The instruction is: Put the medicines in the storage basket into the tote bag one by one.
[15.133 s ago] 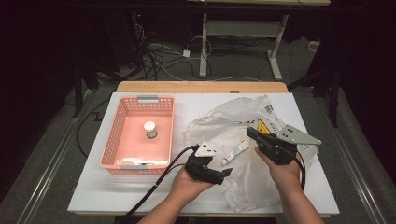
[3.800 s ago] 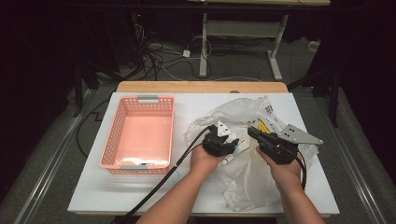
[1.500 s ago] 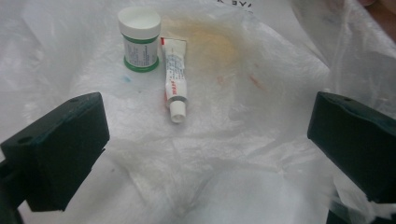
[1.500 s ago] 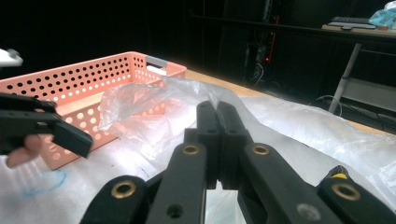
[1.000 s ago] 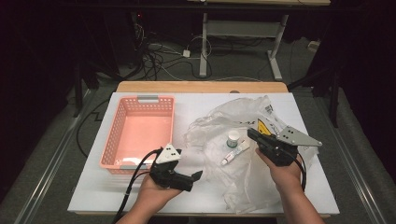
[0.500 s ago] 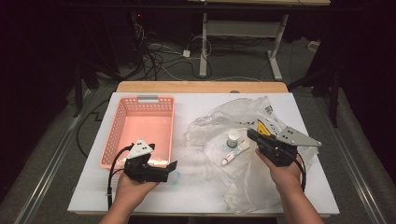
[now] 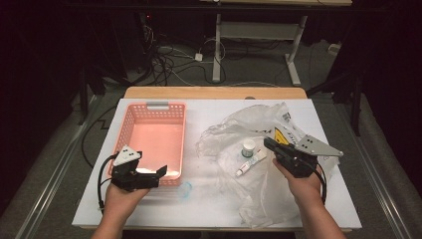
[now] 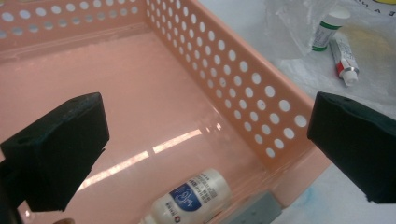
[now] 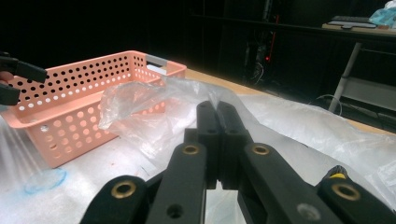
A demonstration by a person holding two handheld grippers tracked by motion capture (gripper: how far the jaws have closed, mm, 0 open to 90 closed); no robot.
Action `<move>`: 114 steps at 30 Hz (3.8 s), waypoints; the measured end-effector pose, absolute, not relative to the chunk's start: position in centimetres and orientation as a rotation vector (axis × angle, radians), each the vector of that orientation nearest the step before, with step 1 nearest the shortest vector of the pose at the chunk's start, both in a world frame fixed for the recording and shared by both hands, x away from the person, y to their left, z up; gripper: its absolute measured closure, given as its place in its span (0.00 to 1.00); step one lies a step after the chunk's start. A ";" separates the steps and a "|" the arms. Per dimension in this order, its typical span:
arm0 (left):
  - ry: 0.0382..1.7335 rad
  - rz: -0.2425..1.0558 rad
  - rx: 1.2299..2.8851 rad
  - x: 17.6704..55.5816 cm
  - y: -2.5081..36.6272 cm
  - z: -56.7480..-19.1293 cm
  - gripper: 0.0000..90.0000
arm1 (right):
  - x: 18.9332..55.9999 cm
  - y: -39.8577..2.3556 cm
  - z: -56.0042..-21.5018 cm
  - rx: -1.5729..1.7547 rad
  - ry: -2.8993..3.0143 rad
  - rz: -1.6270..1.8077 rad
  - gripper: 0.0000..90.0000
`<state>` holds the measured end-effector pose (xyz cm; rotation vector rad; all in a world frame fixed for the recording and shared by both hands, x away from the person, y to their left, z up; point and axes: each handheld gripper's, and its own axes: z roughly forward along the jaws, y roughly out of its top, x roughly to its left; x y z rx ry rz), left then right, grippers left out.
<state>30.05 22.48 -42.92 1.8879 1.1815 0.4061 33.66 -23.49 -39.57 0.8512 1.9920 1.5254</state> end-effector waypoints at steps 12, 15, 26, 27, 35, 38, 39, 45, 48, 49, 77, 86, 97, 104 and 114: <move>1.244 0.433 1.873 30.2 23.9 -43.2 0.00 | 33.7 -23.8 -39.6 0.863 1.992 1.523 1.00; 1.243 0.431 1.885 30.3 23.8 -43.3 0.00 | 33.7 -23.7 -39.7 0.864 1.993 1.520 1.00; 1.261 0.401 1.920 31.1 23.1 -43.2 0.00 | 33.5 -23.8 -39.5 0.867 1.990 1.530 1.00; 1.265 0.395 1.927 31.2 23.1 -43.1 0.00 | 33.5 -23.9 -39.5 0.866 1.990 1.529 1.00; 1.321 0.306 1.993 32.2 23.3 -42.7 0.00 | 33.6 -24.0 -39.5 0.874 1.983 1.536 1.00; 1.338 0.281 2.026 32.5 23.2 -42.7 0.00 | 33.7 -23.9 -39.6 0.875 1.989 1.533 1.00; 1.342 0.275 2.034 32.6 23.1 -42.7 0.00 | 33.7 -23.8 -39.6 0.870 1.991 1.533 1.00; 1.357 0.226 2.082 33.1 22.7 -42.9 0.00 | 33.6 -23.8 -39.6 0.870 1.992 1.530 1.00; 1.366 0.214 2.101 33.4 22.4 -43.1 0.00 | 33.6 -23.8 -39.7 0.874 1.995 1.527 1.00; 1.370 0.210 2.114 33.5 22.3 -43.2 0.00 | 33.6 -23.7 -39.7 0.877 1.994 1.528 1.00; 1.488 -0.104 2.198 36.5 22.7 -42.4 0.08 | 33.5 -23.6 -39.6 0.857 1.999 1.526 1.00; 1.588 -0.223 2.287 37.6 21.7 -43.1 0.18 | 33.5 -23.5 -39.6 0.863 2.005 1.526 1.00; 1.737 -0.353 2.349 38.5 21.2 -44.4 0.09 | 33.4 -23.7 -39.5 0.863 1.997 1.536 1.00; 1.757 -0.449 2.354 39.0 21.2 -44.9 0.06 | 33.4 -23.7 -39.5 0.862 1.996 1.539 1.00; 1.763 -0.524 2.329 39.1 21.2 -45.2 0.16 | 33.5 -23.6 -39.5 0.871 1.995 1.541 1.00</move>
